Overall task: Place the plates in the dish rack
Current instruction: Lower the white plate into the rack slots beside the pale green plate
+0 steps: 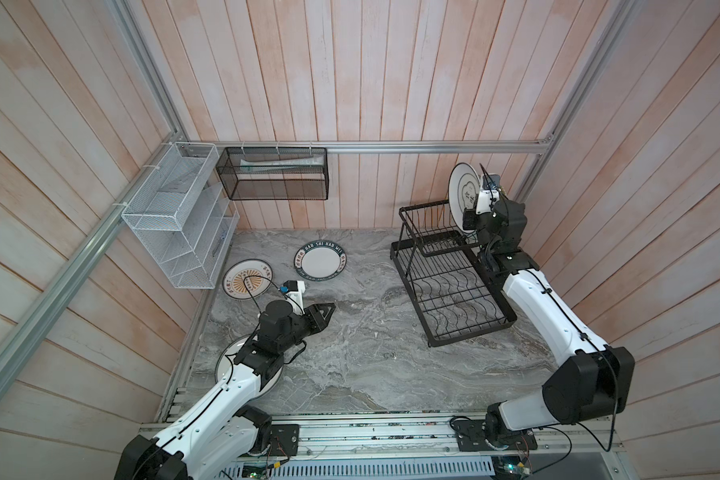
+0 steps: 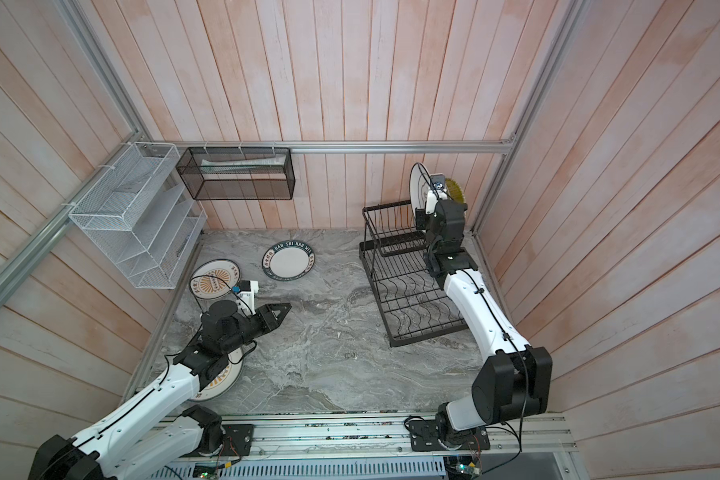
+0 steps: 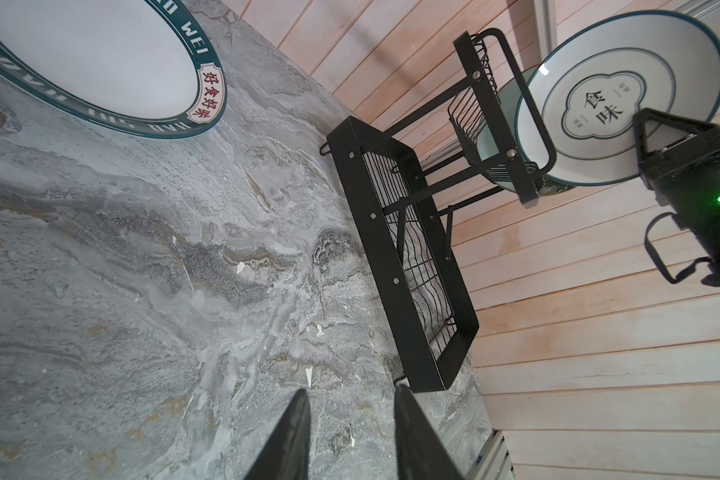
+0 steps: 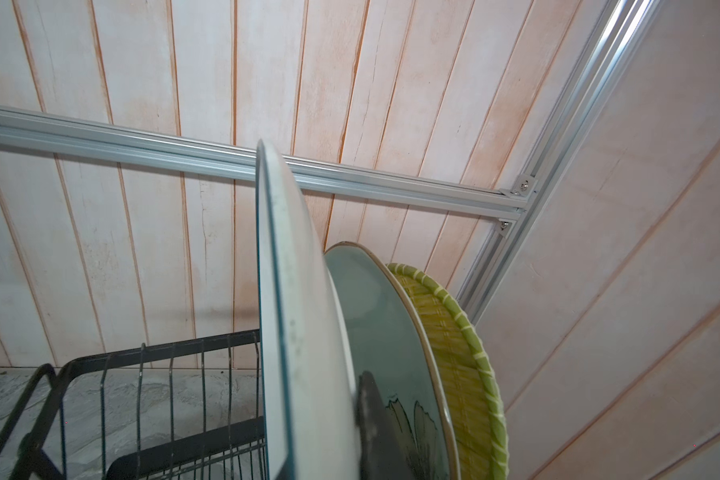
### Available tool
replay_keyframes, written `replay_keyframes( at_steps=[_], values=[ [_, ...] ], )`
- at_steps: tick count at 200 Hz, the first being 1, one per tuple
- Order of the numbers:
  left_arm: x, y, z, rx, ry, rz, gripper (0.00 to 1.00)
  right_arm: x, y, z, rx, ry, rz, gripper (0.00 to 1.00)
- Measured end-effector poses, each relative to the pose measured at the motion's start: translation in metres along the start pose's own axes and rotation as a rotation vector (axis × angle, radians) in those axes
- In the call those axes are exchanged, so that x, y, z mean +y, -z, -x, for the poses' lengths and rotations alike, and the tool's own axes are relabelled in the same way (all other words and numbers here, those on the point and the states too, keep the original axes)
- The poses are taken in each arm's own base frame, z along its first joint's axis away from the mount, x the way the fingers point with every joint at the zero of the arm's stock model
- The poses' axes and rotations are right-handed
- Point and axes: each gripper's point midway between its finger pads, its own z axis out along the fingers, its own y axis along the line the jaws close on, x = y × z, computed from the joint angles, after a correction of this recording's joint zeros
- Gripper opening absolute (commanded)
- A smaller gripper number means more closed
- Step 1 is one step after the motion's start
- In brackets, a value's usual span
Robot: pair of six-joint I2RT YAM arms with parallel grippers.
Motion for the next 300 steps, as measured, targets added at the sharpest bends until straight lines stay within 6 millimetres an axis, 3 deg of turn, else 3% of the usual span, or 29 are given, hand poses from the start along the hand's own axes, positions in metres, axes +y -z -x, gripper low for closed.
replay_keyframes(
  at_steps=[109, 179, 300],
  values=[
    [0.003, -0.003, 0.003, 0.0, -0.002, 0.028, 0.35, -0.011, -0.015, -0.013, 0.02, 0.072, -0.005, 0.0],
    [0.005, -0.005, 0.002, 0.007, 0.001, 0.036, 0.35, -0.006, -0.016, -0.013, 0.01, 0.071, 0.043, 0.0],
    [0.005, -0.005, 0.002, 0.006, 0.001, 0.038, 0.35, 0.005, -0.022, -0.03, 0.04, 0.059, 0.087, 0.0]
  ],
)
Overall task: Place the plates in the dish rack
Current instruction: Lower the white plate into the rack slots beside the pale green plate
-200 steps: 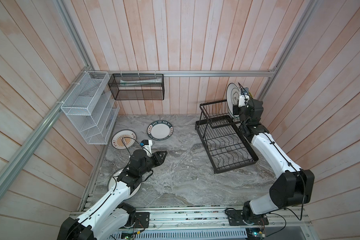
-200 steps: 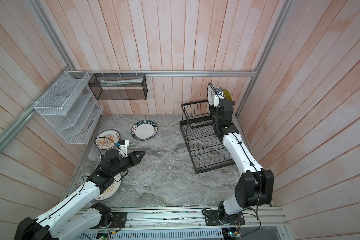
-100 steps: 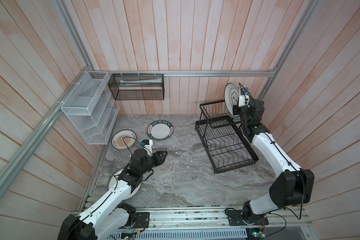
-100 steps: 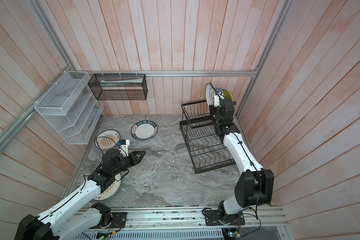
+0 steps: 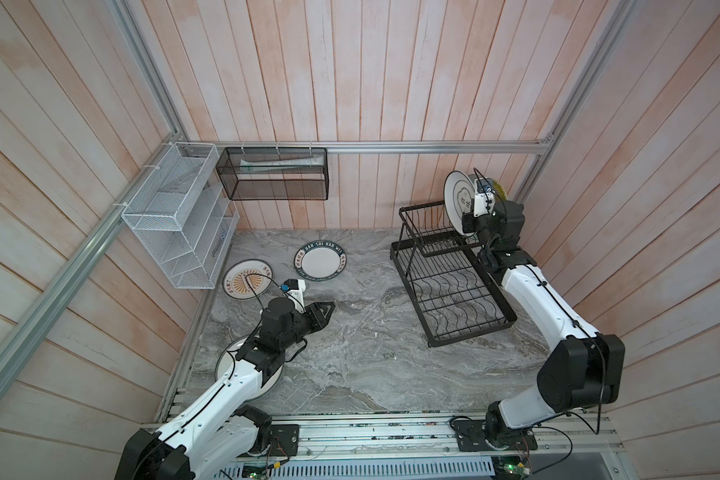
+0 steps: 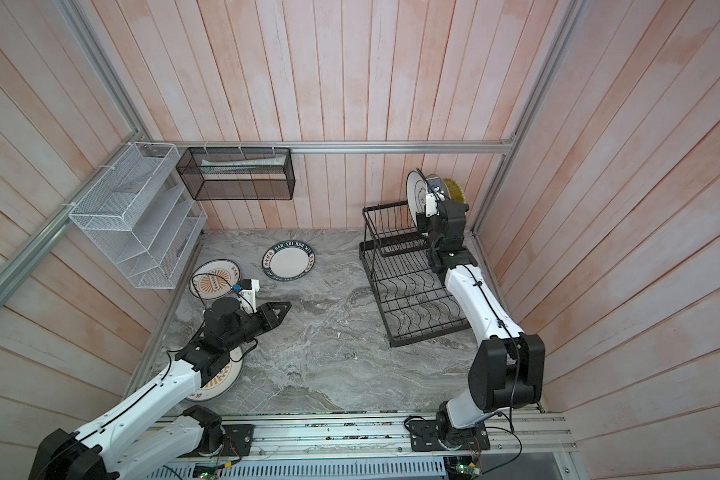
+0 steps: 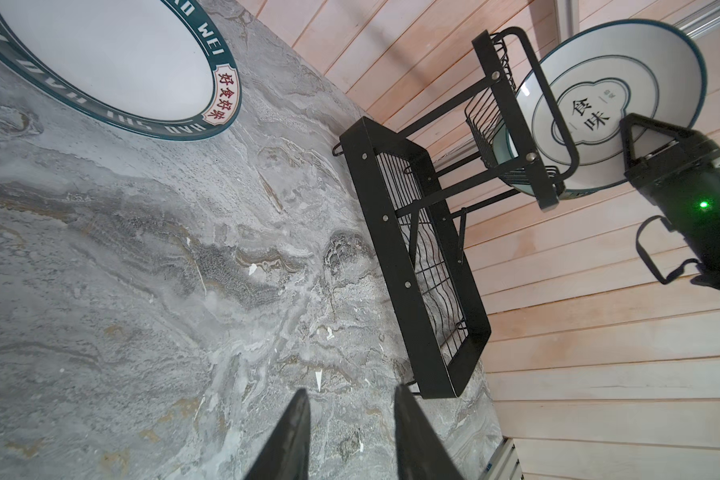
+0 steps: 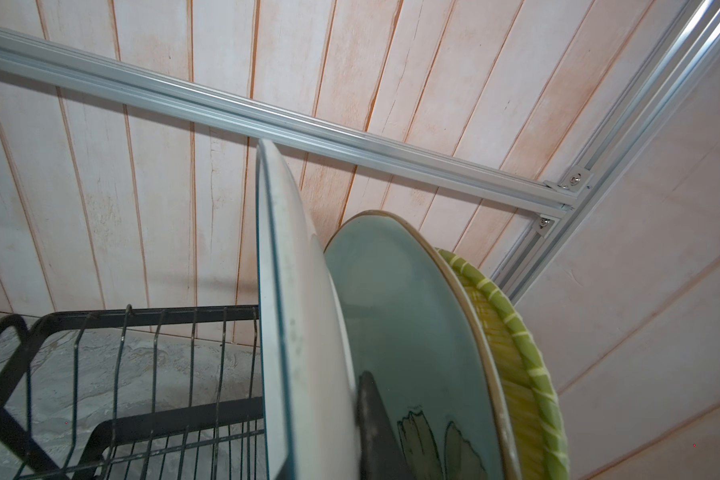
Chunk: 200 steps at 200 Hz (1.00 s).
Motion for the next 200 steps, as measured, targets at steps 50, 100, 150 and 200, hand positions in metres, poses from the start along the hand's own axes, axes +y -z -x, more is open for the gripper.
replay_keyframes(
  at_steps=[50, 100, 150, 200],
  values=[
    [0.0, 0.0, 0.0, 0.0, 0.0, 0.0, 0.35, 0.002, -0.001, -0.01, 0.017, -0.005, 0.004, 0.0],
    [0.0, 0.0, 0.0, 0.002, 0.001, 0.002, 0.36, 0.004, -0.001, -0.016, 0.026, -0.014, 0.006, 0.0],
    [0.001, 0.0, -0.001, 0.002, 0.001, 0.003, 0.35, 0.006, -0.003, -0.022, 0.039, -0.012, 0.008, 0.0],
    [0.001, 0.0, -0.001, 0.003, 0.001, 0.003, 0.35, 0.006, -0.005, -0.022, 0.036, -0.02, 0.007, 0.22]
  ],
)
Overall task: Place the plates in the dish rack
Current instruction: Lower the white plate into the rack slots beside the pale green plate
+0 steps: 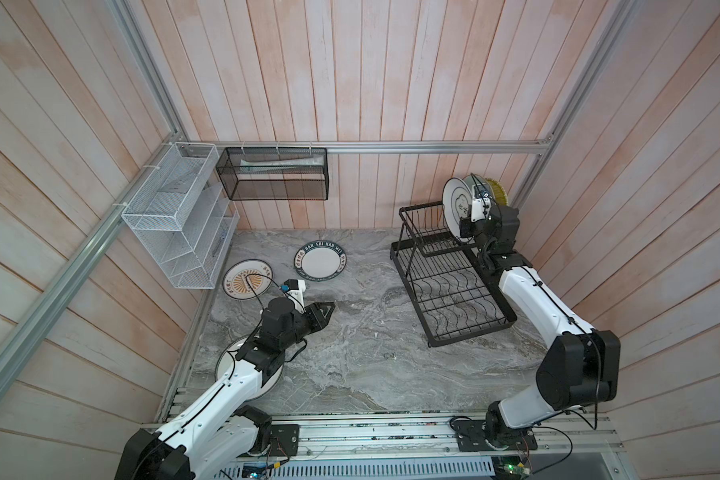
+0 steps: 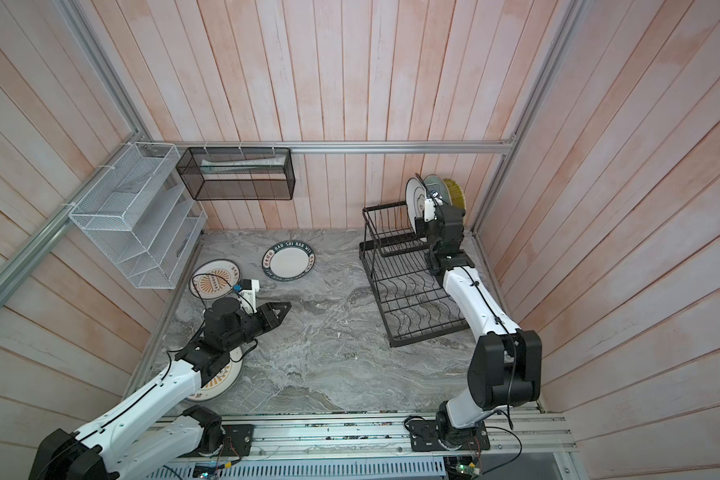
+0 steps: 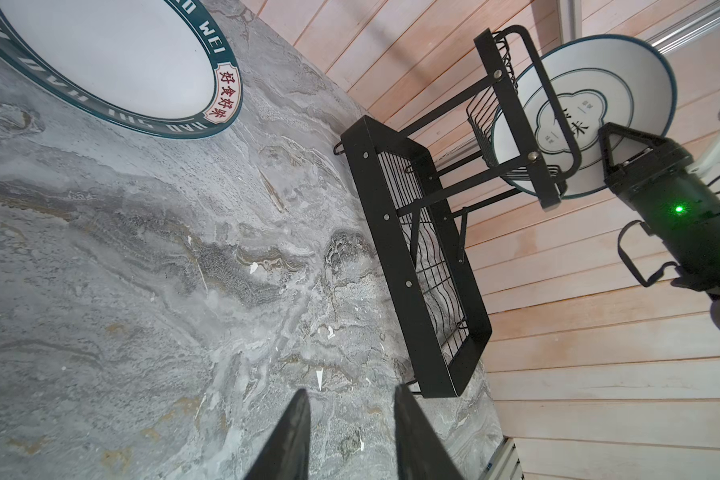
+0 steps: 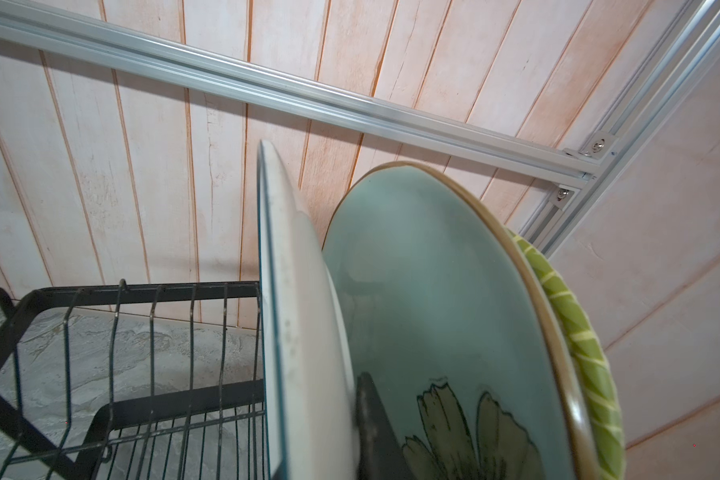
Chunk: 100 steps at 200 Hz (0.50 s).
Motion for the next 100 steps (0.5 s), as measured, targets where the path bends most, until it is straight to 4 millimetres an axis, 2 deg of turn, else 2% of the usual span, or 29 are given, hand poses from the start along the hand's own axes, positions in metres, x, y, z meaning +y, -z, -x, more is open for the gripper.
replay_keyframes(
  at_steps=[22, 100],
  values=[
    [0.0, 0.0, 0.0, 0.0, 0.0, 0.0, 0.35, -0.0004, -0.0001, 0.0019, -0.008, -0.008, -0.002, 0.29],
    [0.0001, 0.0, -0.0001, 0.001, 0.0, 0.001, 0.36, -0.0016, 0.0, 0.0037, -0.015, -0.017, -0.008, 0.43]
  ],
)
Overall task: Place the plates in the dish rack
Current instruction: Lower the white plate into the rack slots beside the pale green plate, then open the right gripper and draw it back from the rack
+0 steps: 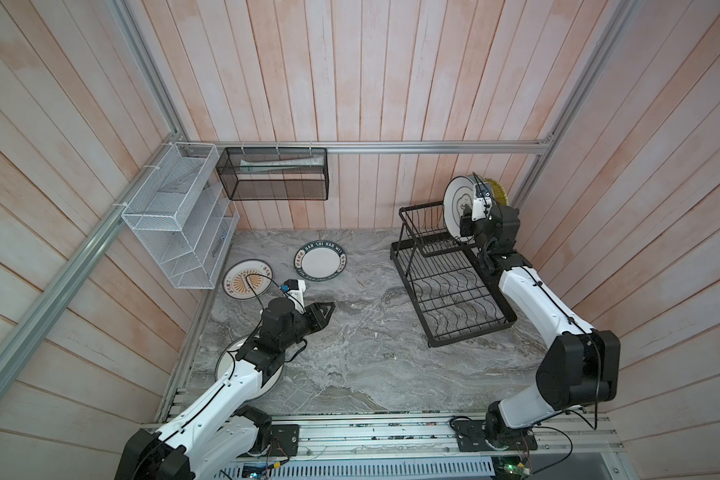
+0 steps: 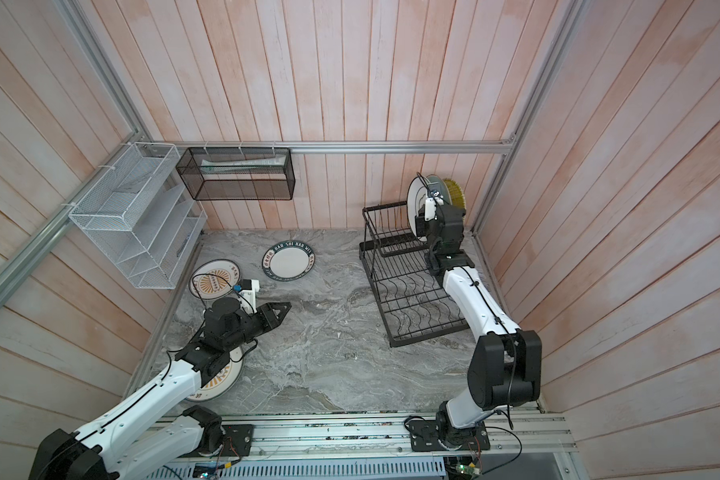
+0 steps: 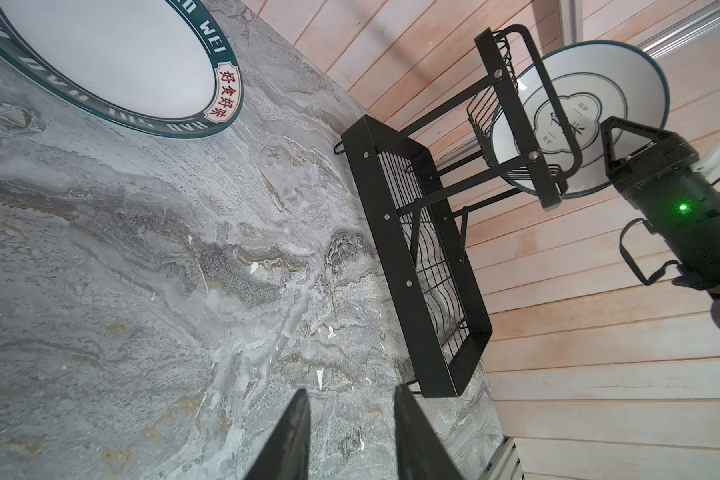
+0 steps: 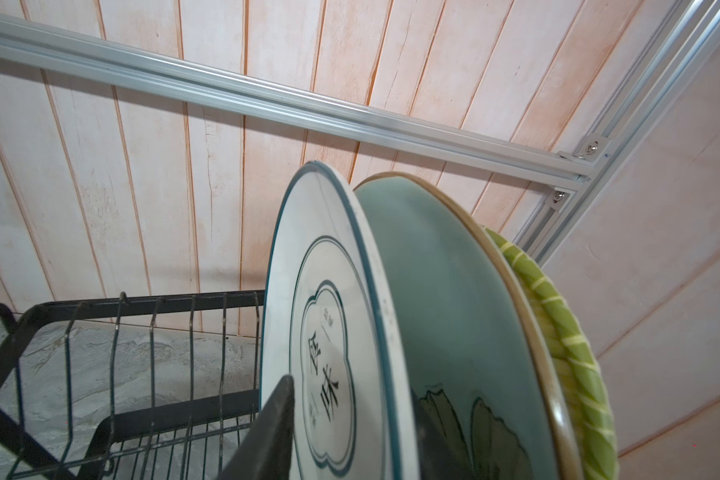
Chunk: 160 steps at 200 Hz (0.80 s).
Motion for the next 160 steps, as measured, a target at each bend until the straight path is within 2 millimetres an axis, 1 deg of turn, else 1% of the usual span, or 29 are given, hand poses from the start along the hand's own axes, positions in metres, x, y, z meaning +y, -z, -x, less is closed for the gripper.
replay_keyframes(
  at_steps=[35, 67, 103, 115, 144, 160],
  values=[
    [-0.001, 0.0, 0.001, -0.002, -0.001, -0.002, 0.36, -0.001, 0.002, 0.003, -0.006, -0.001, -0.003, 0.52],
    [0.001, -0.003, 0.001, 0.007, 0.003, 0.007, 0.36, -0.006, 0.013, 0.019, -0.038, -0.009, -0.008, 0.56],
    [-0.001, -0.004, 0.002, 0.008, 0.003, 0.007, 0.37, -0.013, 0.034, 0.047, -0.103, -0.024, -0.01, 0.58],
    [-0.001, -0.004, 0.003, 0.007, 0.003, 0.007, 0.39, -0.016, 0.041, 0.056, -0.125, -0.034, -0.011, 0.59],
    [0.002, -0.006, 0.001, 0.015, 0.006, 0.015, 0.4, -0.021, 0.065, 0.08, -0.185, -0.064, -0.002, 0.61],
    [0.005, -0.009, -0.002, 0.03, 0.012, 0.03, 0.41, -0.022, 0.079, 0.087, -0.209, -0.086, 0.012, 0.63]
  ],
)
